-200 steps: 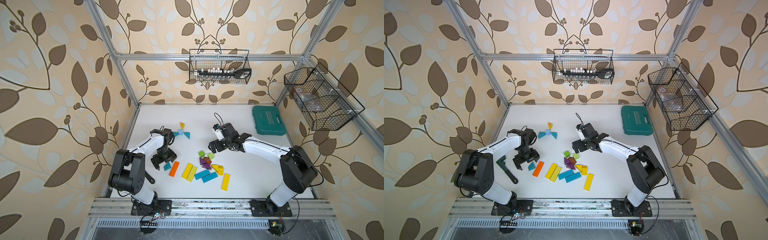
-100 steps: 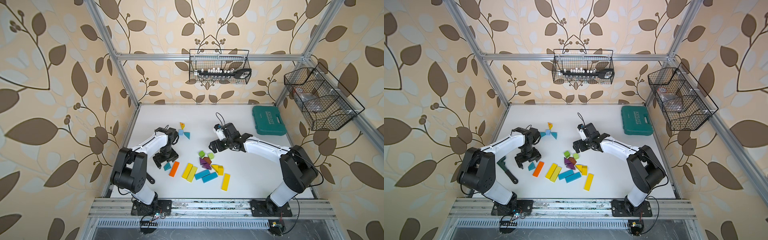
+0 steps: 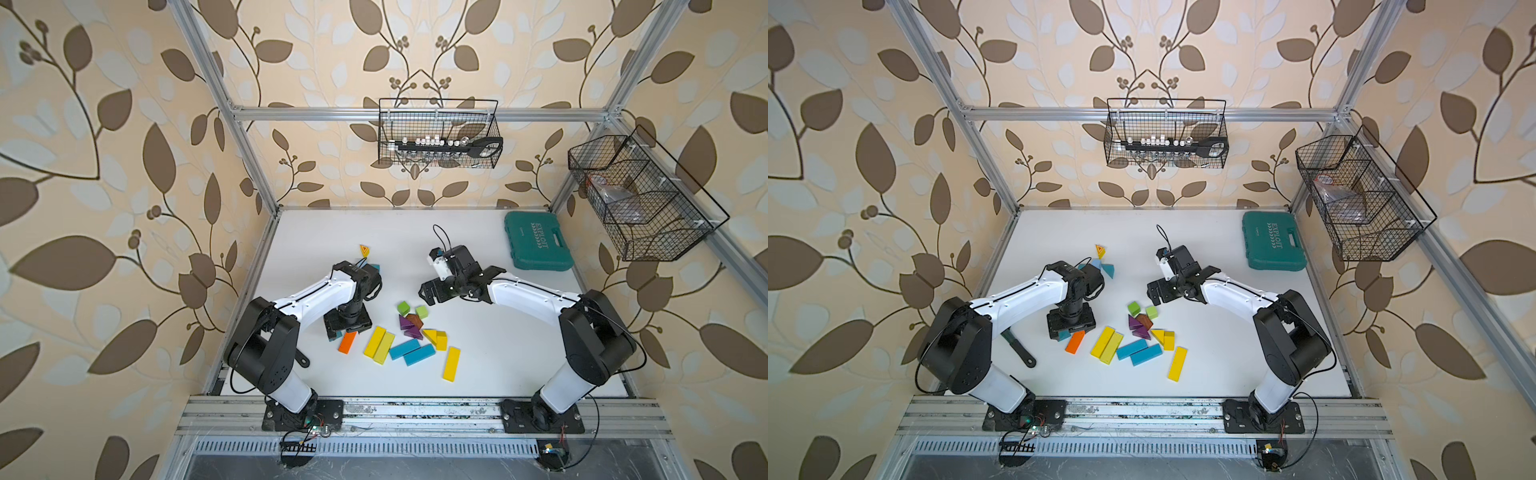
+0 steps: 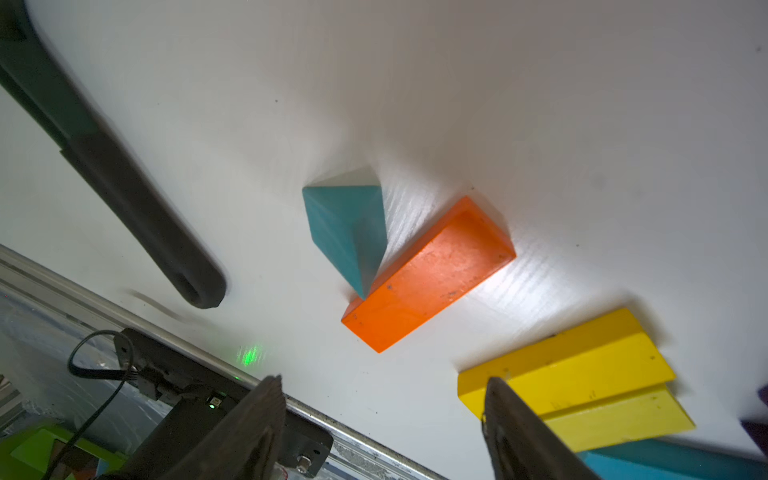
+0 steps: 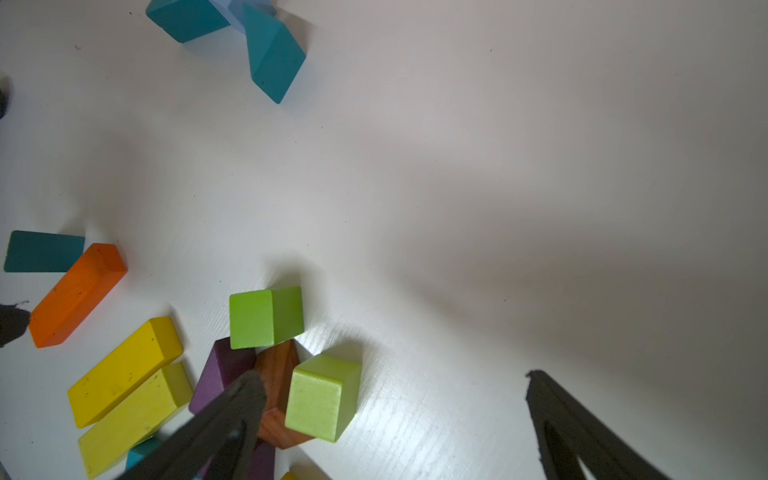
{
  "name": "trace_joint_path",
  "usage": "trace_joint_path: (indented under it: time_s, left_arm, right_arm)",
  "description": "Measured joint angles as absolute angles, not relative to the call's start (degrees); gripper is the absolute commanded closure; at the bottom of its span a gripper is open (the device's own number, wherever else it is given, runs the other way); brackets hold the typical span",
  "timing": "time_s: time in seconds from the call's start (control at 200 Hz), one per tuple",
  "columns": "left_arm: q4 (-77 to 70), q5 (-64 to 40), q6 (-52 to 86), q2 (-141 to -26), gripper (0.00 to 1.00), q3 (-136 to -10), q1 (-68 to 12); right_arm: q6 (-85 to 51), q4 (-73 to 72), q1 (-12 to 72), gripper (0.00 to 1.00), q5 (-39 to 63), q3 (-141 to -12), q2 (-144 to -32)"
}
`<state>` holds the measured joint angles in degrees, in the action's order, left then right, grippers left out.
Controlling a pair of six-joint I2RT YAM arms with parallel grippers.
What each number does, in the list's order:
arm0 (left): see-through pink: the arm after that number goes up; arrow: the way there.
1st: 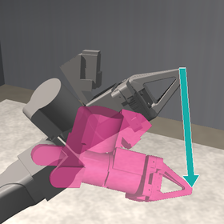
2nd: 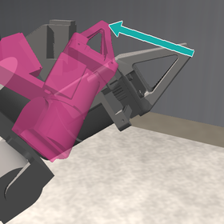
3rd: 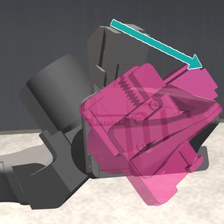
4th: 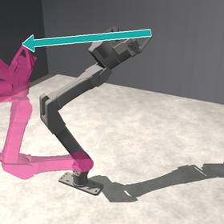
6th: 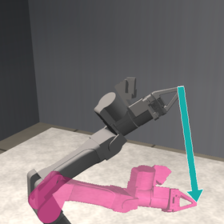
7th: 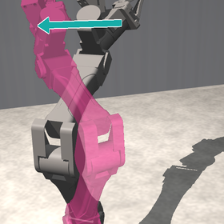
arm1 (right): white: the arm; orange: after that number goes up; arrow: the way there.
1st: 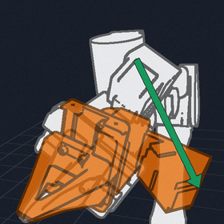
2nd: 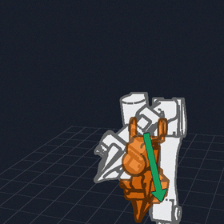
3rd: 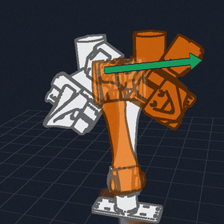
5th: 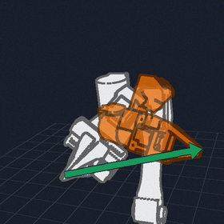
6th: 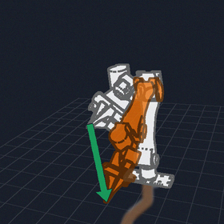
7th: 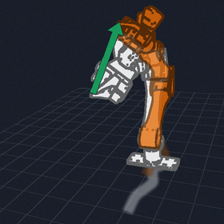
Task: Assemble a small pinwheel with building blocks
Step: Pick up the building block from the center of the board.
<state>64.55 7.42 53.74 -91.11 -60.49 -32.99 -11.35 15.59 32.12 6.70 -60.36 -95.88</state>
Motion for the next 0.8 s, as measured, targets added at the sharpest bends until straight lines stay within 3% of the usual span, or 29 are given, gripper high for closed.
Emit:
trace_joint_path:
  time_s: [0.315,0.4,0.8]
  left_arm:
    - [60.1,5.1,50.2,-94.1,0.32,-59.9,-33.0]
    - [59.8,4.9,49.3,-95.4,0.38,-59.8,-33.0]
    - [58.3,4.0,47.4,-100.8,0.4,-59.5,-28.3]
  right_arm:
    - [-11.4,15.6,31.4,0.0,6.7,-60.3,-96.7]
    - [-11.4,15.6,31.4,0.0,6.9,-60.3,-97.1]
    - [-11.4,15.7,31.1,0.0,7.1,-60.3,-97.5]
